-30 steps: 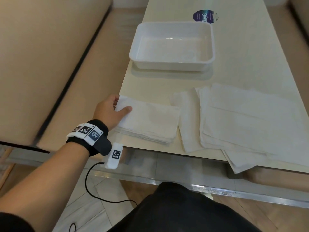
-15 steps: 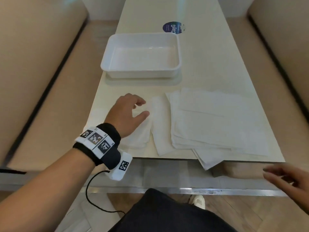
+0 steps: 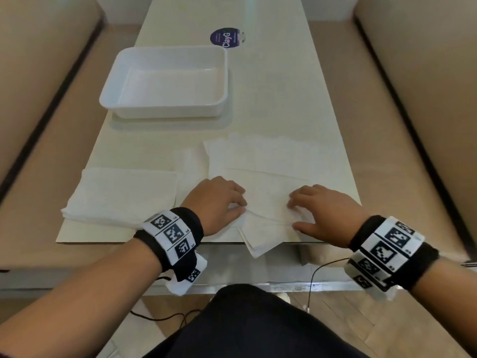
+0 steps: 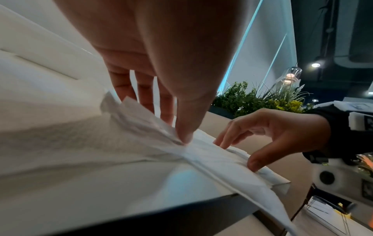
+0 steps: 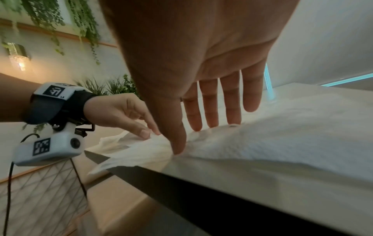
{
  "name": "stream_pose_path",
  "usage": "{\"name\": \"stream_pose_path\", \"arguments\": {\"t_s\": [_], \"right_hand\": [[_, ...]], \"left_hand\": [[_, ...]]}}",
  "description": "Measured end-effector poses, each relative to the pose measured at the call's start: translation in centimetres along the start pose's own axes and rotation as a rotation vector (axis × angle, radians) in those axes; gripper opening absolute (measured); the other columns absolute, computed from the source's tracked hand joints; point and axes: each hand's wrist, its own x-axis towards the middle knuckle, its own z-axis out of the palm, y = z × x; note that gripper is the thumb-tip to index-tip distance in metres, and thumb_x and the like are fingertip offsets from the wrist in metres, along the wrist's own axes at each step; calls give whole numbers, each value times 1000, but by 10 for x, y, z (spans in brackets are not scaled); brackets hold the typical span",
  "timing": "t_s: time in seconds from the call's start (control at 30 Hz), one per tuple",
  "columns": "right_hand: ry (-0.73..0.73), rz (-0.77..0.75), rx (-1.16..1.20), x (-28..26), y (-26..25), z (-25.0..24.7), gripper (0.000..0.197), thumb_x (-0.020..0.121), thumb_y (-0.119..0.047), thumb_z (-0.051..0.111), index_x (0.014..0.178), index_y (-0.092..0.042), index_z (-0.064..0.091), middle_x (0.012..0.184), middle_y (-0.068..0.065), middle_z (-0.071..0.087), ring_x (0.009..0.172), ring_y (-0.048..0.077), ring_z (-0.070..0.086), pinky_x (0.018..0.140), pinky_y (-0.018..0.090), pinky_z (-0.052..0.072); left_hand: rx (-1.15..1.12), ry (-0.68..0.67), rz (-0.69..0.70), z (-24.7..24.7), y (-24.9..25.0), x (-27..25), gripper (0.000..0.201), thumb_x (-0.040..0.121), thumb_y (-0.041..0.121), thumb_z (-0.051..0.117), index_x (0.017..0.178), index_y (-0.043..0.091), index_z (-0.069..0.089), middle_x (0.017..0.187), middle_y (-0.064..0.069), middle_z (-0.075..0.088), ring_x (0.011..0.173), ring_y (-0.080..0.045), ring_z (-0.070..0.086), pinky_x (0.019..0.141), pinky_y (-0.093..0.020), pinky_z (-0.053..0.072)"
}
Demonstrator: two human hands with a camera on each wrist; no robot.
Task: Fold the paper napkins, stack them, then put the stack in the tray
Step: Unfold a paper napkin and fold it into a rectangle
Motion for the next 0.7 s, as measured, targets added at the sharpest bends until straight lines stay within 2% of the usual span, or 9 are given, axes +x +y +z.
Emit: {"name": "stream_pose_path", "arguments": {"t_s": [0.07, 0.17, 0.23, 0.33, 0.4, 0.47, 0.53, 0.6, 0.7], "right_hand": [[21, -25, 18, 0, 4, 2, 28, 89, -40, 53, 115, -30, 58, 130, -13, 53, 112, 13, 51, 88, 33, 48], [58, -48, 88, -1, 11, 2, 23, 91, -35, 50, 110, -28, 60, 122, -11, 59, 106, 13, 53, 86, 31, 47], [126, -50, 170, -2, 13, -2, 23, 91, -32, 52, 110, -25, 62, 114, -8, 63, 101, 14, 55, 84, 33, 48], [205, -56, 258, -5, 17, -12, 17, 90, -28, 53, 101, -20, 63, 94, -5, 66, 87, 17, 60, 76, 36, 49], [242, -33, 343, -7, 23, -19, 11, 92, -28, 53, 86, -21, 59, 77, -6, 62, 73, 15, 59, 68, 34, 48], [266, 29, 479, -7, 31, -27, 11, 92, -27, 55, 82, -22, 58, 73, -6, 62, 67, 11, 57, 65, 30, 46], [275, 91, 633, -5, 38, -36, 11, 92, -26, 58, 84, -19, 62, 77, -2, 67, 69, 14, 60, 66, 31, 47], [285, 141, 700, 1, 45, -40, 14, 91, -26, 60, 85, -14, 63, 78, 1, 69, 67, 11, 61, 62, 30, 46], [290, 227, 761, 16, 53, -40, 14, 90, -29, 63, 94, -16, 60, 86, -2, 71, 77, 10, 66, 66, 27, 50]], "left_hand": [[33, 51, 21, 3, 2, -1, 30, 96, 41, 46, 105, 27, 71, 129, 10, 61, 113, -18, 55, 94, -37, 38], [-1, 148, 18, 3, 5, -4, 43, 90, 47, 31, 98, 25, 67, 106, 8, 69, 98, -17, 58, 85, -32, 36], [-103, 200, -9, -3, 10, -6, 37, 91, 46, 33, 98, 24, 62, 92, 8, 67, 86, -15, 57, 79, -26, 32], [-280, 236, -26, -19, 18, -6, 25, 94, 44, 40, 96, 24, 56, 79, 8, 64, 70, -10, 56, 63, -26, 38], [-399, 240, -84, -32, 21, -5, 24, 91, 53, 48, 95, 30, 56, 81, 12, 64, 74, -2, 58, 64, -23, 42], [-538, 249, -180, -43, 21, -5, 27, 81, 58, 66, 92, 35, 59, 87, 14, 65, 79, 1, 60, 67, -16, 45], [-670, 212, -254, -47, 15, -4, 35, 71, 49, 79, 97, 33, 60, 92, 12, 69, 82, -2, 64, 74, -17, 51], [-748, 174, -296, -44, 7, -1, 36, 73, 38, 81, 100, 28, 59, 91, 6, 73, 83, -6, 68, 80, -26, 54], [-770, 255, -374, -33, 1, 9, 21, 83, 26, 74, 93, 24, 56, 73, 5, 73, 68, -3, 63, 72, -23, 44]]}}
